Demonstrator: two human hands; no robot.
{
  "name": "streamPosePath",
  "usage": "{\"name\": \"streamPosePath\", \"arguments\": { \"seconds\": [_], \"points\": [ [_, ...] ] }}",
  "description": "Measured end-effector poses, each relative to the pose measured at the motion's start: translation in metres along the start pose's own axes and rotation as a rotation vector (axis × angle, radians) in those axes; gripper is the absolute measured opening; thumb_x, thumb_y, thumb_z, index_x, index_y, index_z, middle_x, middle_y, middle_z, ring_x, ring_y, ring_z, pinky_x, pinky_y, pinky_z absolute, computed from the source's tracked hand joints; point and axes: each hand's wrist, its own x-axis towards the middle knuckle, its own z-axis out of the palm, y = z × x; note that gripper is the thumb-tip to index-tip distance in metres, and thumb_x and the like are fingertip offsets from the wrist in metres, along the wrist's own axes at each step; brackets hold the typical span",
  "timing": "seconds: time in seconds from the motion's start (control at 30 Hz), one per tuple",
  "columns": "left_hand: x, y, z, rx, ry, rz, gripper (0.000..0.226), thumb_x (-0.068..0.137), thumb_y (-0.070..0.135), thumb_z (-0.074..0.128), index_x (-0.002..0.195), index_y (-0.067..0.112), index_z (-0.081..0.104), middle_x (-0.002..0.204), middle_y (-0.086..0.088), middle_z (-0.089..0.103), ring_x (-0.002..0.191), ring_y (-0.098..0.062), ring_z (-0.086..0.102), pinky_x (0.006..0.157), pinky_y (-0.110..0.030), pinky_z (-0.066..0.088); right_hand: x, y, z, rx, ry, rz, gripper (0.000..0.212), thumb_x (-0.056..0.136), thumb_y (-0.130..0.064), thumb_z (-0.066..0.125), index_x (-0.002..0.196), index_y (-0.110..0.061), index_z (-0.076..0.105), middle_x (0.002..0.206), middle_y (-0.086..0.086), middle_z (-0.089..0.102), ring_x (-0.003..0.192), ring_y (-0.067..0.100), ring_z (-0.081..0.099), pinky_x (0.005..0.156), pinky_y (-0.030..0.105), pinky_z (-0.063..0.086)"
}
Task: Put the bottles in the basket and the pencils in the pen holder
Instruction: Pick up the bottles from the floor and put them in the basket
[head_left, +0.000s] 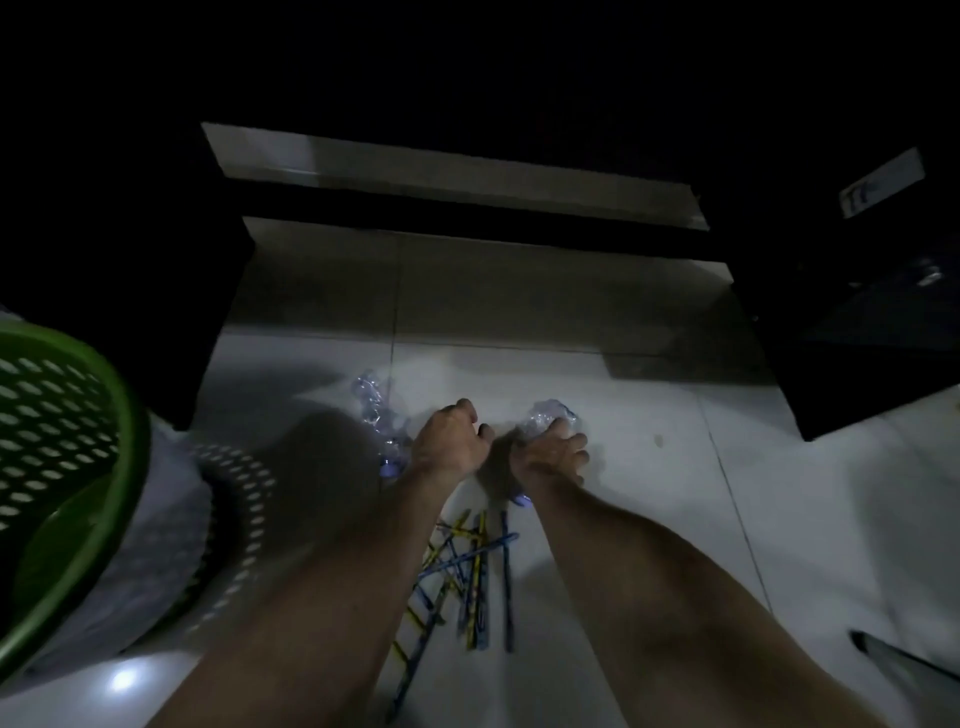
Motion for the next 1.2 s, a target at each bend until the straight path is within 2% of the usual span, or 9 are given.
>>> {"name": "streamPosePath", "arguments": {
  "seconds": [0.2,0.4,0.53,0.63,0.77,0.9,1.0,1.1,1.2],
  "points": [
    [0.008,-0.021,0.024,0.02,-0.002,0.01,0.033,0.088,0.039,0.055,0.112,0.017,0.06,0.11,-0.005,0.07,0.106,-0.025,0.063,0.087,-0.032,0.05,0.021,0.003,0.03,0.143,-0.102,0.137,0.106,0.086,-0.057,0.068,0.159,-0.032,-0.005,0.15,0.021,0.021,0.13,0.04,0.041,0.103,0.045,0.041],
    [-0.001,-0.045,0.022,0.011,0.016,-0.013,0.031,0.087,0.037,0.058,0.109,0.016,0.063,0.106,-0.008,0.071,0.102,-0.027,0.065,0.087,-0.031,0.051,0.016,0.004,0.039,0.107,-0.031,0.01,0.102,0.081,-0.049,0.076,0.155,-0.022,0.012,0.148,0.023,0.023,0.128,0.04,0.041,0.105,0.042,0.044],
    [-0.011,-0.036,-0.027,0.014,0.093,-0.021,0.031,0.087,0.035,0.06,0.109,0.014,0.064,0.107,-0.009,0.07,0.103,-0.028,0.065,0.087,-0.032,0.053,-0.012,-0.026,0.014,0.173,0.012,-0.152,0.096,0.079,-0.045,0.08,0.152,-0.021,0.022,0.14,0.019,0.028,0.119,0.04,0.047,0.098,0.041,0.047],
    [-0.023,-0.022,-0.07,0.009,0.167,-0.023,0.03,0.089,0.033,0.059,0.11,0.012,0.063,0.109,-0.011,0.07,0.101,-0.028,0.066,0.086,-0.032,0.054,-0.045,-0.049,-0.012,0.231,-0.026,-0.275,0.086,0.085,-0.035,0.075,0.152,-0.023,0.023,0.139,0.018,0.027,0.122,0.043,0.045,0.097,0.044,0.048],
    [-0.027,-0.012,-0.09,0.023,0.172,-0.042,0.03,0.088,0.035,0.059,0.111,0.014,0.061,0.11,-0.01,0.069,0.102,-0.028,0.065,0.086,-0.032,0.052,-0.056,-0.055,-0.017,0.251,-0.052,-0.277,0.086,0.082,-0.029,0.077,0.149,-0.026,0.023,0.138,0.015,0.026,0.123,0.042,0.042,0.089,0.043,0.048],
    [-0.062,-0.01,-0.17,0.025,0.308,-0.058,0.026,0.089,0.032,0.058,0.106,0.013,0.062,0.107,-0.014,0.069,0.102,-0.034,0.064,0.084,-0.034,0.05,-0.115,-0.107,-0.054,0.295,-0.08,-0.518,0.082,0.082,-0.029,0.079,0.144,-0.025,0.025,0.134,0.015,0.029,0.123,0.042,0.043,0.088,0.04,0.045],
    [-0.086,-0.017,-0.215,0.019,0.409,-0.109,0.024,0.088,0.032,0.058,0.102,0.013,0.061,0.103,-0.015,0.069,0.1,-0.034,0.064,0.082,-0.035,0.05,-0.154,-0.14,-0.07,0.319,-0.114,-0.651,0.085,0.081,-0.037,0.081,0.144,-0.028,0.023,0.133,0.015,0.03,0.122,0.04,0.044,0.085,0.041,0.044],
    [-0.107,-0.034,-0.253,0.025,0.547,-0.11,0.024,0.085,0.031,0.06,0.098,0.011,0.063,0.101,-0.015,0.069,0.099,-0.034,0.064,0.086,-0.034,0.049,-0.192,-0.17,-0.078,0.357,-0.156,-0.8,0.092,0.076,-0.044,0.08,0.144,-0.036,0.019,0.129,0.013,0.031,0.12,0.041,0.048,0.09,0.046,0.05],
    [-0.131,-0.058,-0.288,0.021,0.643,-0.156,0.028,0.086,0.03,0.059,0.103,0.008,0.063,0.104,-0.018,0.069,0.1,-0.035,0.065,0.085,-0.035,0.05,-0.235,-0.195,-0.083,0.361,-0.228,-0.964,0.088,0.078,-0.045,0.078,0.144,-0.04,0.02,0.13,0.011,0.03,0.123,0.039,0.048,0.093,0.049,0.051]
  ]
}}
